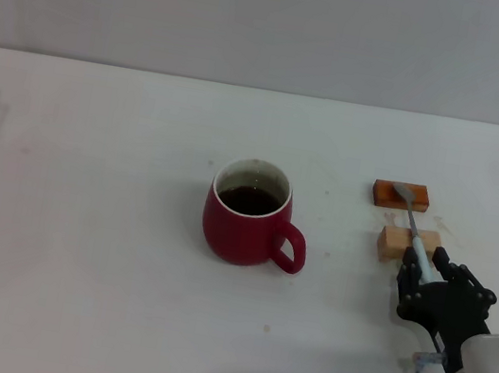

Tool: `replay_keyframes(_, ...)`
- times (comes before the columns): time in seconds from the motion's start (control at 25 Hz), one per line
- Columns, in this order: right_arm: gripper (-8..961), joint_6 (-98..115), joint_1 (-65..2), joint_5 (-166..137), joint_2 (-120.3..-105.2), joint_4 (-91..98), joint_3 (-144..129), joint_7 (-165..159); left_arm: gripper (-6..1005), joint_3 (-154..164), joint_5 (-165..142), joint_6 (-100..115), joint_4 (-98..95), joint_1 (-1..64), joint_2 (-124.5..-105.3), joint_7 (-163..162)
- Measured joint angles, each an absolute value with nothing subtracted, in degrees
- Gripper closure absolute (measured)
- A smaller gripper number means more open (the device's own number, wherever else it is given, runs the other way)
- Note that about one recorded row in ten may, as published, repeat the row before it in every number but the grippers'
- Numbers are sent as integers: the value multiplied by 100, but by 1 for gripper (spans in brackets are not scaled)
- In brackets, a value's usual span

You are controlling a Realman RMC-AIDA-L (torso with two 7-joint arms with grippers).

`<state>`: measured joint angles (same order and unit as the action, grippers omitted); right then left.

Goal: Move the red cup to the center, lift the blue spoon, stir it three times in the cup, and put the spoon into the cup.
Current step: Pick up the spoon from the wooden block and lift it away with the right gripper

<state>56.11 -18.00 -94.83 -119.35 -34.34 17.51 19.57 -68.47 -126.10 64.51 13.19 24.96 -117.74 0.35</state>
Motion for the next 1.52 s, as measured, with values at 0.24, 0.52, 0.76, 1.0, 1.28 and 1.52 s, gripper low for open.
replay_keyframes(0.24,618,5610,-1789,-9483,-11935,-3435,1791,1957,140,-6847,-12603,6458,1319,2496,-11777,35)
replay_keyframes(0.52,620,5624,-1775,-9483,-11935,-3437,1803,1958,140,-6847,-12603,6461,1298,2496,-11777,28)
replay_keyframes(0.76,658,5617,-1776,-9483,-11935,-3455,1802,1958,140,-6847,-12603,6470,1306,2496,-11778,26)
replay_keyframes(1.0,703,5609,-1775,-9483,-11926,-3474,1802,1958,140,-6847,-12604,6486,1322,2488,-11771,26)
replay_keyframes(1.28,718,5606,-1782,-9484,-11926,-3460,1801,1959,140,-6847,-12603,6487,1327,2487,-11769,26)
replay_keyframes(1.52,730,5606,-1784,-9483,-11927,-3455,1801,1959,140,-6847,-12603,6496,1327,2486,-11768,26)
